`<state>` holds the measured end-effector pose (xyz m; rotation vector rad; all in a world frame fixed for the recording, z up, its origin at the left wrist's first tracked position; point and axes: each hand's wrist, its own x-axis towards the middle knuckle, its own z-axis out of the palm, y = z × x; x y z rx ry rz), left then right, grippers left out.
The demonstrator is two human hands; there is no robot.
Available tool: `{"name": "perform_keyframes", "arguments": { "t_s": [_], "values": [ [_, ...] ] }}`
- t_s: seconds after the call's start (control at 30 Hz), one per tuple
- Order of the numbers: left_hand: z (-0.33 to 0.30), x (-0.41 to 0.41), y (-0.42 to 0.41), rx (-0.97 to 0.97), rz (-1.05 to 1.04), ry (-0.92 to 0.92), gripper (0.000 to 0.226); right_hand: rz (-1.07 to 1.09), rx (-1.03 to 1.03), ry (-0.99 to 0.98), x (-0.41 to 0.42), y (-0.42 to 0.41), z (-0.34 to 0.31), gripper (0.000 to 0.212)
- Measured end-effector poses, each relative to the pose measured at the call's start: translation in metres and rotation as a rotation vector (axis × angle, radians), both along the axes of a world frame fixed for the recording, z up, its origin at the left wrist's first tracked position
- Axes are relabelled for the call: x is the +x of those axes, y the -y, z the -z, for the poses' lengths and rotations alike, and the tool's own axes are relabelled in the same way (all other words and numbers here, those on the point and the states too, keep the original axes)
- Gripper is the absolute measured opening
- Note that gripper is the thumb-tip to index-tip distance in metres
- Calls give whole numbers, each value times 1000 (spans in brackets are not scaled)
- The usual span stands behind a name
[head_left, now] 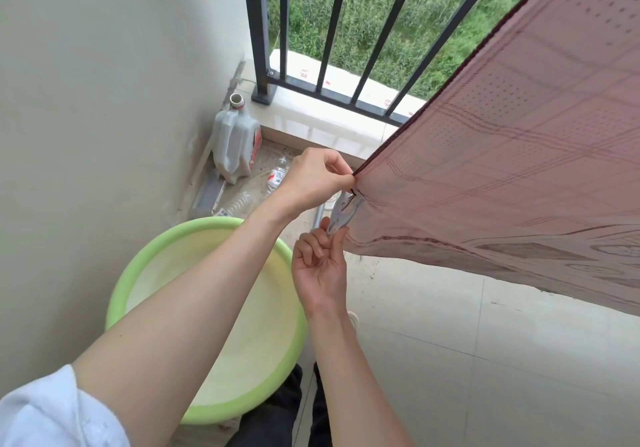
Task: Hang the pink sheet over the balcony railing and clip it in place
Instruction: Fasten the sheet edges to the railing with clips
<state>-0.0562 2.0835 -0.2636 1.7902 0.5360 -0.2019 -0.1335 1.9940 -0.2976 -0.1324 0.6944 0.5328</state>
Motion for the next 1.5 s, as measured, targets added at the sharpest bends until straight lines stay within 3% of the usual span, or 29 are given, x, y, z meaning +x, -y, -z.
{"name": "perform_keyframes", "arguments": {
  "t_s": [0.17, 0.33, 0.77, 1.1, 1.33, 1.43, 1.5],
  "values": [
    [-1, -6, 4, 47, -7, 16, 22, 4, -6, 19, 0, 1, -2, 49],
    [-8, -9, 6, 124, 1, 38, 24, -13, -93, -35, -1, -1, -2, 27],
    [-15, -26, 13, 185, -20, 32, 9, -42, -150, 43, 0, 6, -1, 27],
    [-19, -29, 12, 15, -43, -67, 16, -268, -99, 173, 6, 15, -1, 29],
    [-20, -34, 22, 54, -50, -33, 15, -469, -280, 105, 15, 45, -3, 31],
    [-26, -44, 31, 142, -53, -5, 9, -642, -501, 114, 14, 78, -12, 32],
    [-30, -58, 39, 280, 12, 50, 25, -753, -708, 150, 14, 108, -24, 27]
  ]
}}
